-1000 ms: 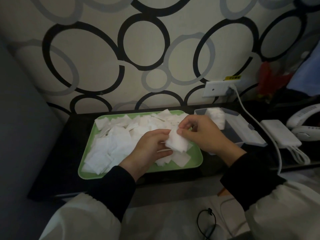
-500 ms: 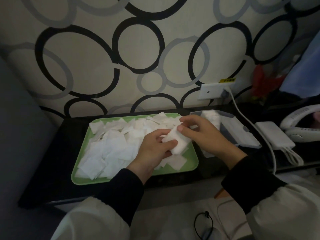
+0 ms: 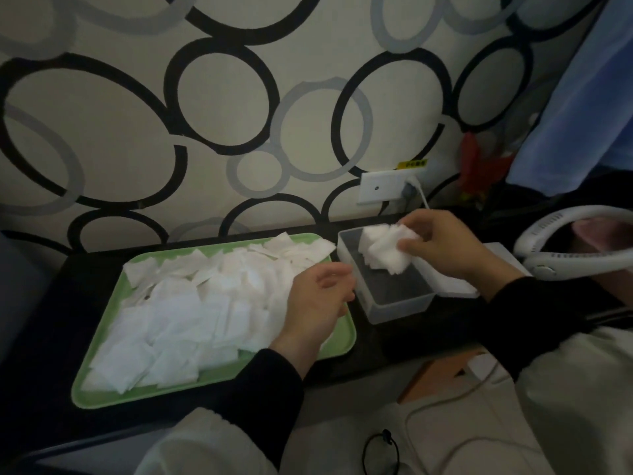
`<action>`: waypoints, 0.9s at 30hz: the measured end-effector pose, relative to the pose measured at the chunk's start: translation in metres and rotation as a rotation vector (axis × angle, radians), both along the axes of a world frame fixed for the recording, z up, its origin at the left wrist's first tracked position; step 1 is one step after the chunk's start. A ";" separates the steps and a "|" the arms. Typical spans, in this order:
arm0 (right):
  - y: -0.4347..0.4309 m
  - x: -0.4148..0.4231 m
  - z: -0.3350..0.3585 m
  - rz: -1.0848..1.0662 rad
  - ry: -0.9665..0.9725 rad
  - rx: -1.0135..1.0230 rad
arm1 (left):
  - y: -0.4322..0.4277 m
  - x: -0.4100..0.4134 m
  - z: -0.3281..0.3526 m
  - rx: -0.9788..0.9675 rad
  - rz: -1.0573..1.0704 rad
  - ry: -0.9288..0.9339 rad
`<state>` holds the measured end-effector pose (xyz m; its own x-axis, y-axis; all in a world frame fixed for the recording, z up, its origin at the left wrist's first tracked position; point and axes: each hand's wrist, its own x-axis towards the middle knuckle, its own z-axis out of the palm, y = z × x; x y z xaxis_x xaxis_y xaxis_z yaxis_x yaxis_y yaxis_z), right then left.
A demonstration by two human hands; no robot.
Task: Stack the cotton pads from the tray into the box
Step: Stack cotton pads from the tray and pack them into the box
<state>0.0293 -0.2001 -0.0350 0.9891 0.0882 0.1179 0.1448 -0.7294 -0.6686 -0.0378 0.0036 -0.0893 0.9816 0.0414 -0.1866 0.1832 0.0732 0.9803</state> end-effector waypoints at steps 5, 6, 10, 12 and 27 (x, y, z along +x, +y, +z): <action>-0.003 0.036 -0.013 0.123 0.104 -0.356 | -0.022 0.008 -0.016 0.224 -0.065 -0.073; -0.002 0.041 -0.015 0.144 0.096 -0.431 | -0.024 0.010 -0.018 0.256 -0.070 -0.093; 0.005 0.057 -0.020 0.151 0.063 -0.591 | -0.027 0.022 -0.023 0.326 -0.045 -0.124; 0.008 0.059 -0.025 0.122 0.068 -0.578 | -0.026 0.024 -0.025 0.328 -0.054 -0.131; 0.056 0.005 -0.005 0.045 -0.112 -0.308 | 0.027 0.009 0.000 0.289 0.106 -0.118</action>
